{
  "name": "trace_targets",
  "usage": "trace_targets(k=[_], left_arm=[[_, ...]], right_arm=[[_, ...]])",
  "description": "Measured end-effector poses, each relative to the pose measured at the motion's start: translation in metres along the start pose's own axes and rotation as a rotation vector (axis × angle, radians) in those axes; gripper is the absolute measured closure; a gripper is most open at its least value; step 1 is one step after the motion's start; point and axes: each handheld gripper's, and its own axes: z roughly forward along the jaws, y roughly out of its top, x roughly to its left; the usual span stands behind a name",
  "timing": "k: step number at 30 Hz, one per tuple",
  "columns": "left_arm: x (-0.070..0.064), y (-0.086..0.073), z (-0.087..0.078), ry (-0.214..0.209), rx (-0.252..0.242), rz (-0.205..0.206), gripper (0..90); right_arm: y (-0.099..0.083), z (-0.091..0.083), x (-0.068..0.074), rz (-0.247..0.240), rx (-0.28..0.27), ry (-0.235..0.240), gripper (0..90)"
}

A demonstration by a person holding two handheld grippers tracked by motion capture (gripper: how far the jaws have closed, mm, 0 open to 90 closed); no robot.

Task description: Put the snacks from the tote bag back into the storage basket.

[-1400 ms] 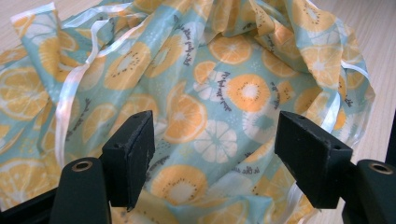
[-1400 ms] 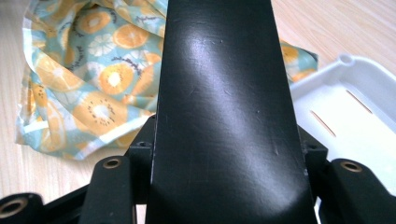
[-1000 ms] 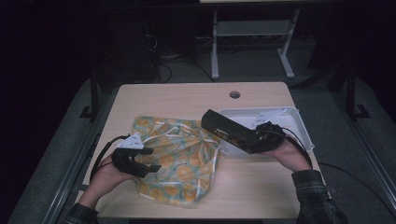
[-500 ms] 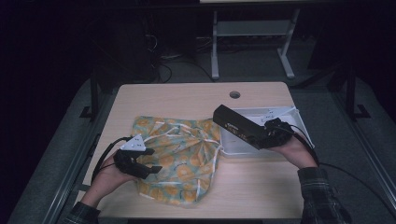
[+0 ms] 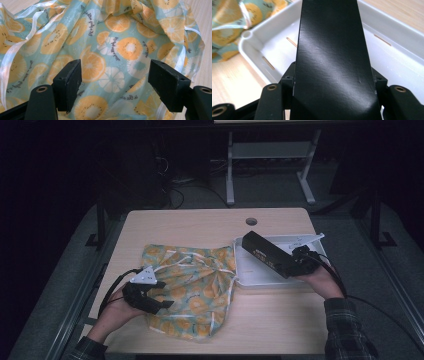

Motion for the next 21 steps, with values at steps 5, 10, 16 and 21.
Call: trace_targets(k=[5,10,16,21], left_arm=[[0.0,0.0,0.0,-0.001,0.004,-0.002,26.7],[0.0,-0.001,0.0,-0.001,0.007,0.001,26.7],[0.001,-0.001,0.0,-0.003,0.004,-0.002,26.7],[0.001,-0.001,0.0,-0.002,0.005,0.001,26.7]], right_arm=[[-0.006,0.004,-0.008,0.017,0.02,-0.016,41.6],[-0.01,0.005,-0.014,0.03,0.036,-0.032,41.6],[-0.018,0.006,-0.021,0.054,0.045,-0.04,41.6],[-0.022,0.01,-0.024,0.059,0.063,-0.044,41.6]])
